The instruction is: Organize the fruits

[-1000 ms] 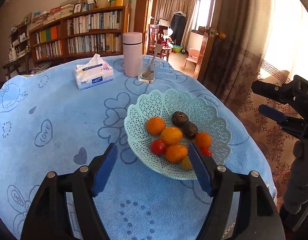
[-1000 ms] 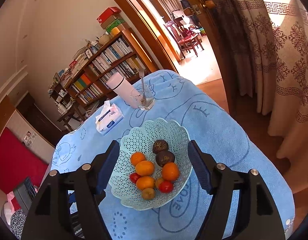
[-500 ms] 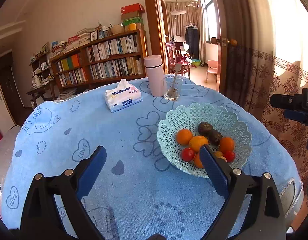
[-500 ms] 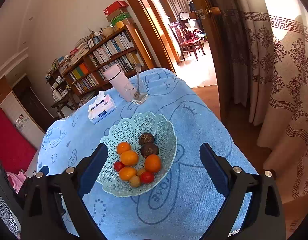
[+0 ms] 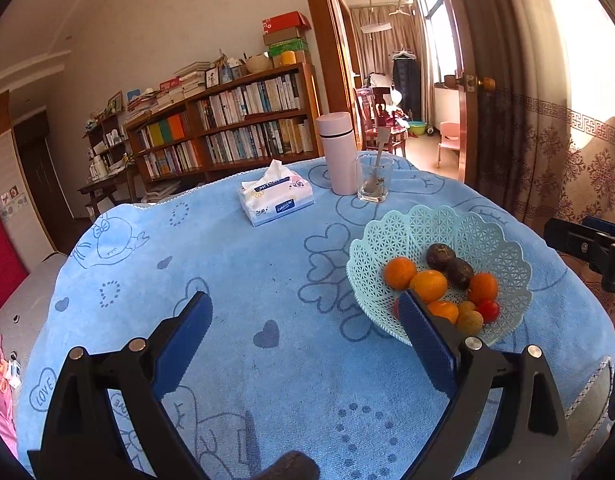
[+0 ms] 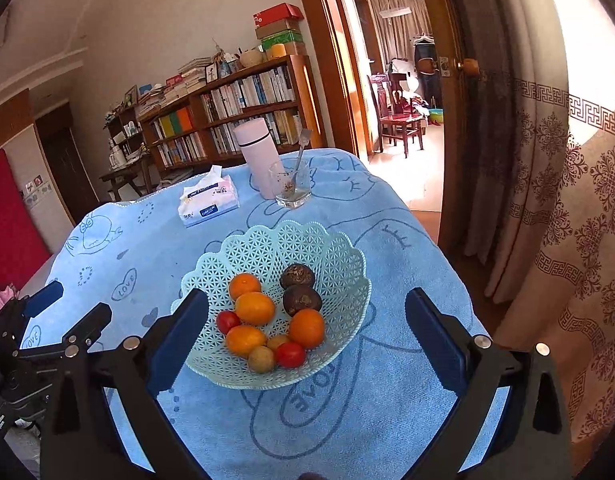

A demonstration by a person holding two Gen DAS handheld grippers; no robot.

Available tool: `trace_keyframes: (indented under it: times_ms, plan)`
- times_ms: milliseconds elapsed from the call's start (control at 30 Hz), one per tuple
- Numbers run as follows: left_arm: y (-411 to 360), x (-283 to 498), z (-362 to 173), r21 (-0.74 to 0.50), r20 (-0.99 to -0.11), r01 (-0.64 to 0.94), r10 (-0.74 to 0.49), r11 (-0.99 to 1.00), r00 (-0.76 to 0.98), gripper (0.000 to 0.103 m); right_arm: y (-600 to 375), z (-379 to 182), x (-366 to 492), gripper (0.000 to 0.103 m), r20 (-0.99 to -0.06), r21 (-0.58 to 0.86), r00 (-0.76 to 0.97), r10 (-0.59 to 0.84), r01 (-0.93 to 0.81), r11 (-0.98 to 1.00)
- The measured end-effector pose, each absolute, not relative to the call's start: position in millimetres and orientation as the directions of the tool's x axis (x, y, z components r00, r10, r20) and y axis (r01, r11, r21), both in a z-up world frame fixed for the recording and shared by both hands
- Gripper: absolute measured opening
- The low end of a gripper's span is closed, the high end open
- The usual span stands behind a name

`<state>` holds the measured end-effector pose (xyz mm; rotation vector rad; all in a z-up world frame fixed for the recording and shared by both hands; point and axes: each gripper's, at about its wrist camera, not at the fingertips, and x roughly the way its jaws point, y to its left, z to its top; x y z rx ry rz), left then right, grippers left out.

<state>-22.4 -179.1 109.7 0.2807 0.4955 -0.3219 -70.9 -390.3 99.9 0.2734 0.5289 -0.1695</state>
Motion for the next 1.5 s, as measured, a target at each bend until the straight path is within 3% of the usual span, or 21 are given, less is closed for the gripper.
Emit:
trace_keyframes:
  times_ms: [700, 1100, 1500]
  plan:
    - [-188.0, -28.5, 99.9, 0.243, -0.507, 0.362, -0.2, 0.9, 0.838, 0.093, -382.0, 94.0, -63.6, 0.1, -0.551, 0.159, 0.83, -0.081, 0.201, 0.967]
    - [-191.0, -29.2, 92.9, 0.265, -0.512, 0.368, -0.194, 0.891, 0.837, 0.093, -354.6, 79.0, -51.1, 0.1, -0.61, 0.015, 0.786, -0.102, 0.14, 0.99]
    - [-192.5, -30.0, 90.2, 0.272, -0.516, 0.375, -0.195, 0.886, 0.834, 0.093, -354.3, 75.3, -48.4, 0.1, -0.617, 0.012, 0.78, -0.105, 0.142, 0.99]
